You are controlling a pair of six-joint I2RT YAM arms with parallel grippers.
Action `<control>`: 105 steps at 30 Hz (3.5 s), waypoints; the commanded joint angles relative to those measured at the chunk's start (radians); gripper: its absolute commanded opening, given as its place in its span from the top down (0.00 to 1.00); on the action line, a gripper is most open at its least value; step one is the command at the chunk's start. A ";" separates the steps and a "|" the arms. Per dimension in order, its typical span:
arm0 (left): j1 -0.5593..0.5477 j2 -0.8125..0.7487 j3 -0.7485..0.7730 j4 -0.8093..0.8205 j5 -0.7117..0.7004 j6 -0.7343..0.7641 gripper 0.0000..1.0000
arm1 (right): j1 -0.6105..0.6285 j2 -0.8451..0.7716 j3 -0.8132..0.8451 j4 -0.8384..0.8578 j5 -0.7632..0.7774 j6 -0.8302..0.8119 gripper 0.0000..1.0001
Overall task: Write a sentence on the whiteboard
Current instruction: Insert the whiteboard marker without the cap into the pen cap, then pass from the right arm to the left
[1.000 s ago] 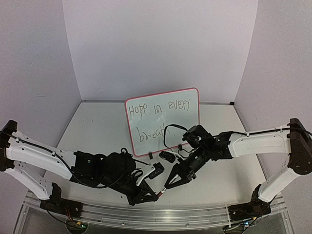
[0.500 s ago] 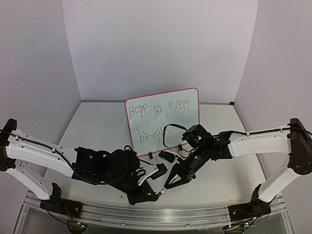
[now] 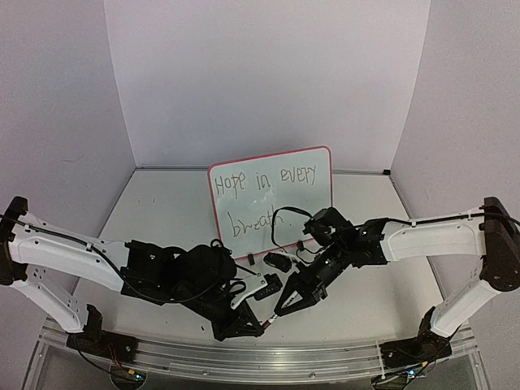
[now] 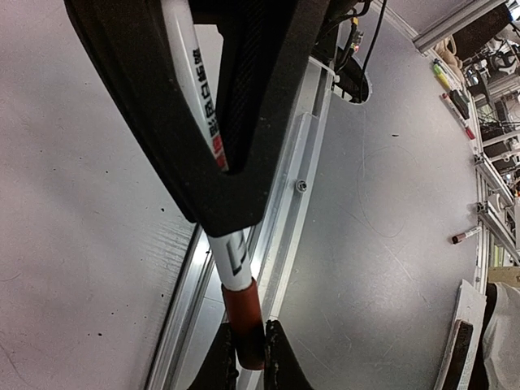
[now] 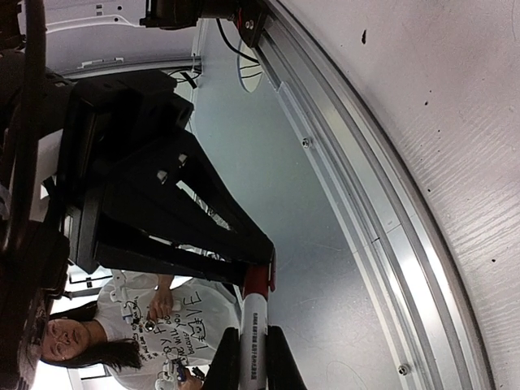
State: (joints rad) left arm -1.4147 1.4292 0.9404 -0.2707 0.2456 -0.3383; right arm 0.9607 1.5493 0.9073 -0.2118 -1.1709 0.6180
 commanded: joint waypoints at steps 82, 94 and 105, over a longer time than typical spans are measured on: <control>0.210 -0.031 0.140 -0.036 0.092 0.022 0.51 | -0.152 -0.151 -0.087 0.420 0.083 0.206 1.00; 0.208 -0.008 0.158 -0.073 0.093 0.041 0.71 | -0.150 -0.127 -0.084 0.420 0.060 0.206 1.00; 0.208 0.010 0.168 -0.075 0.090 0.054 1.00 | -0.141 -0.107 -0.075 0.420 0.033 0.207 1.00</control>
State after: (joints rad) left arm -1.2078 1.4292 1.0590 -0.3667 0.3395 -0.2832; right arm 0.8070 1.4323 0.7856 0.1650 -1.1283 0.8181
